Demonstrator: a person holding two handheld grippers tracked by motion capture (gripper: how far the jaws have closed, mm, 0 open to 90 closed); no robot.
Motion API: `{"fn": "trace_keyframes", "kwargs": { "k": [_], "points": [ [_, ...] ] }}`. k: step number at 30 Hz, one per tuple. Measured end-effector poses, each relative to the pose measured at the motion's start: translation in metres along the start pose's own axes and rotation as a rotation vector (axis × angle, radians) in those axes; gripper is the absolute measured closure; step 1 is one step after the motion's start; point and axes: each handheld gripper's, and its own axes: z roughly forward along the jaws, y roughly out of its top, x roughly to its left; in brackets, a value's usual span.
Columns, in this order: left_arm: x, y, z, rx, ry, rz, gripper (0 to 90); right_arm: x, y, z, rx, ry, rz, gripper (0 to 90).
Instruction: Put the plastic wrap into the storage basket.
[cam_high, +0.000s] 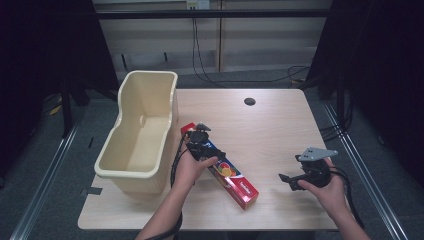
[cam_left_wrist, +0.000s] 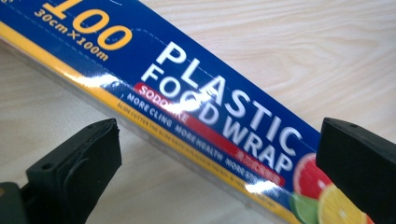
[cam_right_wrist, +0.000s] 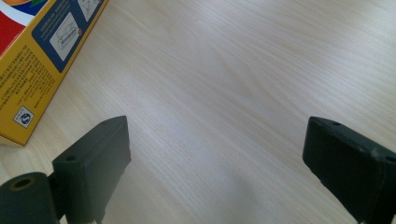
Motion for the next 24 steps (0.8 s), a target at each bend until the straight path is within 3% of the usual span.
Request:
{"fn": "trace_keyframes", "kwargs": {
  "k": [2,3,4,5,12,24],
  "points": [
    [-0.002,0.001,0.004,0.001,0.013,-0.024,0.0,0.000,0.000,0.000,-0.001,0.003,-0.001,8.2],
    [-0.002,0.002,0.009,0.010,0.027,-0.057,0.0,0.001,0.000,0.000,-0.002,0.001,-0.002,8.2],
    [-0.002,0.002,0.009,0.010,0.027,-0.057,0.0,0.001,0.000,0.000,-0.002,0.001,-0.002,8.2],
    [-0.001,0.004,0.012,0.013,0.024,-0.104,0.0,0.001,0.001,0.000,-0.008,0.001,0.000,8.2],
    [-0.005,0.009,0.016,0.018,0.036,-0.156,0.0,0.001,0.001,0.000,-0.017,0.006,0.005,8.4],
    [-0.011,0.017,0.024,0.018,0.043,-0.159,0.0,0.001,0.002,-0.001,-0.026,0.000,0.005,8.5]
  ]
}}
